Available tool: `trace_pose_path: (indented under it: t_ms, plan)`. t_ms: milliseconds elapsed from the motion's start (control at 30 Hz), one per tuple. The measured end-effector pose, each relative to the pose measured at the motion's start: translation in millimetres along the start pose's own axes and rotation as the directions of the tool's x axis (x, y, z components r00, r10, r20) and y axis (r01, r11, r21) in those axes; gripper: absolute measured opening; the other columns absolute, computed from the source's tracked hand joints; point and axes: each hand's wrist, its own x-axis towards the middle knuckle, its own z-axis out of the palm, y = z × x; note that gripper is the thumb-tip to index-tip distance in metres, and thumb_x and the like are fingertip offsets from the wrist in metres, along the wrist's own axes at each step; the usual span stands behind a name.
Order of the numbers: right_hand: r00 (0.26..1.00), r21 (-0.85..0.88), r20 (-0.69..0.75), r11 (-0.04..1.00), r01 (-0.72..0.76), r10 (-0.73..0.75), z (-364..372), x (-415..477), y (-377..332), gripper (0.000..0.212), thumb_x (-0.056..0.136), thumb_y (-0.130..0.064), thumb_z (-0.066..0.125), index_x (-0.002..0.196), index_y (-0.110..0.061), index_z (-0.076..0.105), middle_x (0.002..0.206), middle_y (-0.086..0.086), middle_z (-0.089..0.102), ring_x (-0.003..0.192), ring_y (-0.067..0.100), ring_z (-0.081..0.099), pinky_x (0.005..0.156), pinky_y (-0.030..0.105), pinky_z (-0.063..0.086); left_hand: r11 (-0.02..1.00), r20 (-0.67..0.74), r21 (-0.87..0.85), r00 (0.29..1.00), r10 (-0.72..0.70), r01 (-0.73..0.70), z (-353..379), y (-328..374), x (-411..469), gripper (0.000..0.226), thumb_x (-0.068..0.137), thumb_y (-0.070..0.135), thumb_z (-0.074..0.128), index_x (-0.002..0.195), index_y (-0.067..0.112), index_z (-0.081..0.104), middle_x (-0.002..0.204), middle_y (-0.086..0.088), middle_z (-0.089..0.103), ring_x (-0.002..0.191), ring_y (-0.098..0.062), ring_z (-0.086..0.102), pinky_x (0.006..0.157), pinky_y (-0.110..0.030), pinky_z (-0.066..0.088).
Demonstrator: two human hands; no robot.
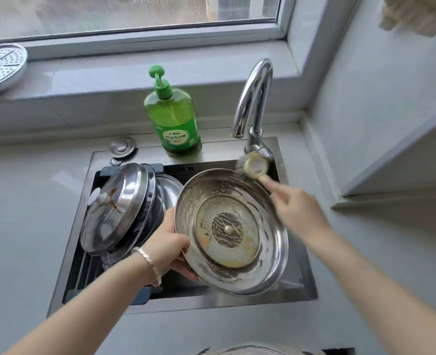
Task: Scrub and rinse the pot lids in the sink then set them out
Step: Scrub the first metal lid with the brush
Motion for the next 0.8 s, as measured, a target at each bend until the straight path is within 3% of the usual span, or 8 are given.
trace_pose_path:
  t_ms: [100, 233, 400, 533, 600, 700, 733, 800]
  plan:
    - [0.985, 0.061, 0.153, 0.996, 0.071, -0.080, 38, -26, -23, 0.039, 0.097, -0.021, 0.043, 0.131, -0.041, 0.047, 0.061, -0.005, 0.052, 0.047, 0.008, 0.036, 0.043, 0.019, 0.030, 0.999, -0.003, -0.017, 0.999, 0.033, -0.033, 13, -2, -2, 0.053, 0.083, -0.016, 0.038, 0.108, 0.031, 0.040, 0.102, -0.017, 0.058, 0.059, -0.033, 0.067, 0.038, -0.037, 0.052]
    - [0.972, 0.139, 0.123, 0.973, 0.183, -0.200, 56, -35, -27, 0.043, 0.097, -0.017, 0.043, 0.132, -0.041, 0.041, 0.057, -0.002, 0.052, 0.046, 0.009, 0.036, 0.045, 0.021, 0.030, 0.995, 0.001, -0.087, 0.999, 0.041, -0.040, 15, -2, -5, 0.058, 0.083, -0.017, 0.038, 0.120, 0.028, 0.035, 0.107, -0.019, 0.058, 0.060, -0.037, 0.067, 0.036, -0.035, 0.051]
    - [0.993, -0.016, 0.064, 0.995, -0.103, 0.104, 36, 1, 17, 0.036, 0.098, -0.025, 0.040, 0.129, -0.041, 0.050, 0.099, 0.001, 0.070, 0.072, 0.016, 0.054, 0.059, 0.030, 0.044, 0.994, -0.042, -0.091, 0.997, 0.063, -0.066, 17, -5, -11, 0.068, 0.082, -0.018, 0.040, 0.125, 0.034, 0.033, 0.109, -0.015, 0.057, 0.057, -0.033, 0.067, 0.034, -0.032, 0.049]
    - [0.984, 0.087, 0.154, 0.993, 0.077, -0.090, 58, -14, -15, 0.040, 0.098, -0.018, 0.041, 0.131, -0.039, 0.047, 0.064, -0.009, 0.056, 0.052, 0.011, 0.044, 0.041, 0.019, 0.028, 0.994, -0.061, -0.098, 0.997, 0.045, -0.051, 27, -6, -8, 0.066, 0.081, -0.018, 0.037, 0.127, 0.029, 0.031, 0.109, -0.017, 0.054, 0.052, -0.030, 0.066, 0.034, -0.031, 0.049]
    - [0.988, 0.049, 0.125, 0.995, 0.086, -0.092, 54, -7, -14, 0.041, 0.098, -0.017, 0.041, 0.132, -0.040, 0.044, 0.059, -0.007, 0.051, 0.044, 0.009, 0.034, 0.037, 0.016, 0.025, 0.983, -0.075, -0.171, 0.996, 0.050, -0.062, 25, -4, -9, 0.064, 0.080, -0.019, 0.037, 0.122, 0.029, 0.036, 0.108, -0.019, 0.055, 0.050, -0.029, 0.064, 0.032, -0.031, 0.048]
    - [0.996, -0.109, 0.074, 0.993, -0.044, 0.053, 33, 16, 19, 0.041, 0.097, -0.024, 0.039, 0.130, -0.046, 0.046, 0.090, 0.003, 0.067, 0.071, 0.020, 0.057, 0.060, 0.029, 0.048, 0.968, -0.154, -0.217, 0.983, 0.097, -0.130, 16, -2, -11, 0.068, 0.079, -0.021, 0.038, 0.120, 0.033, 0.037, 0.109, -0.015, 0.055, 0.058, -0.034, 0.066, 0.032, -0.031, 0.048]
    - [0.989, -0.172, 0.105, 0.982, -0.081, 0.100, 29, 16, 30, 0.040, 0.096, -0.026, 0.038, 0.129, -0.047, 0.047, 0.105, 0.004, 0.067, 0.086, 0.026, 0.060, 0.071, 0.034, 0.050, 0.966, -0.187, -0.208, 0.975, 0.117, -0.155, 12, -1, -12, 0.070, 0.080, -0.020, 0.039, 0.123, 0.035, 0.035, 0.112, -0.013, 0.054, 0.065, -0.036, 0.067, 0.033, -0.031, 0.049]
    - [0.971, -0.229, 0.193, 0.969, -0.096, 0.142, 30, 3, 38, 0.040, 0.096, -0.026, 0.037, 0.129, -0.047, 0.048, 0.114, 0.004, 0.066, 0.092, 0.029, 0.058, 0.076, 0.036, 0.050, 0.963, -0.254, -0.184, 0.956, 0.147, -0.197, 7, 2, -12, 0.075, 0.080, -0.019, 0.041, 0.124, 0.041, 0.031, 0.113, -0.008, 0.052, 0.075, -0.040, 0.067, 0.034, -0.031, 0.049]
